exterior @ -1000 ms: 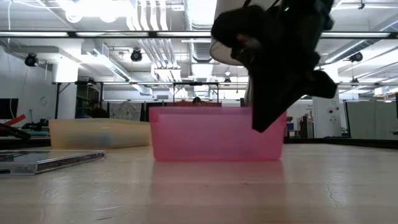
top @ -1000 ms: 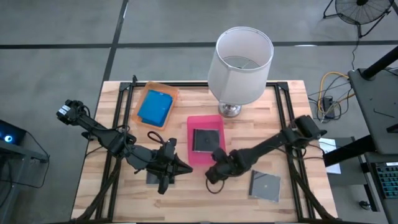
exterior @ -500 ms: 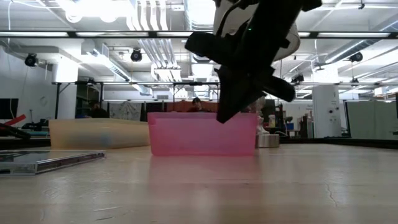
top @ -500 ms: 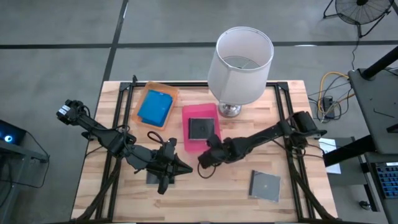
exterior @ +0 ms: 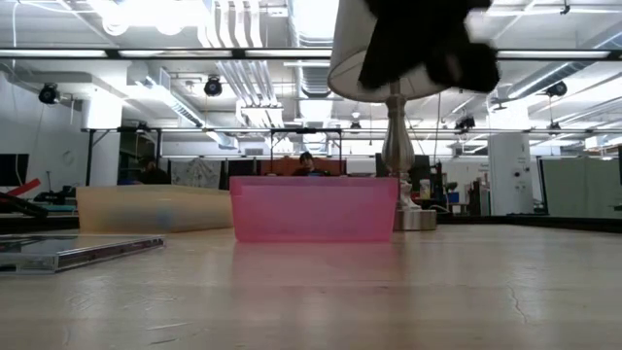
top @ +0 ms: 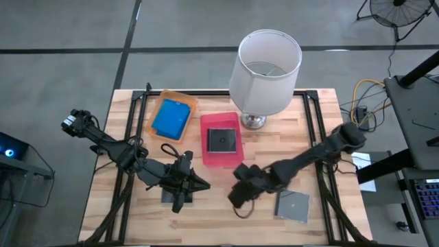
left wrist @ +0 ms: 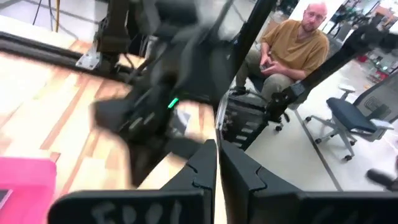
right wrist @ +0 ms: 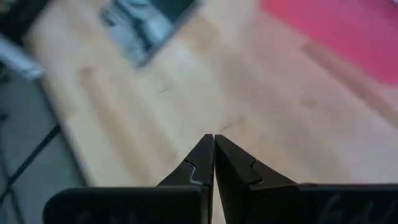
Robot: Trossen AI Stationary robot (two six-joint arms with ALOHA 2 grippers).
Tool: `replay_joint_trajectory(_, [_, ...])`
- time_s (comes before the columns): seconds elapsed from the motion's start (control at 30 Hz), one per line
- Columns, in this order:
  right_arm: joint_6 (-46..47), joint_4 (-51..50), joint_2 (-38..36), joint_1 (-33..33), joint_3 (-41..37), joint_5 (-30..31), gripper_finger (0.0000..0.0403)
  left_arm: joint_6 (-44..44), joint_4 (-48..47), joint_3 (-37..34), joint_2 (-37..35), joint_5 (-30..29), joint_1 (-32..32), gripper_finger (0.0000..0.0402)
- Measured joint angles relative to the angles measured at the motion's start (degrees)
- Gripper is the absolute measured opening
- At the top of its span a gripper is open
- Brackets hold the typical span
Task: Pick & place jewel cases by type
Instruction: Put the left black cd case into the pink bin
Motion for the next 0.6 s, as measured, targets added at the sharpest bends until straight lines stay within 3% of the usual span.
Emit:
replay_joint_trajectory(0.3, [4.57,0.92,-7.6,11.65,0.04,1.39,0.0008,-10.59,-15.74,0.02,-0.68,2.89,-2.45,0.0])
replay_joint_trajectory(0.6, [8.06,6.49,-5.15,14.58,0.06,7.14,0.0008,-21.5,-37.14,0.02,-1.53,3.8,-8.94,0.0])
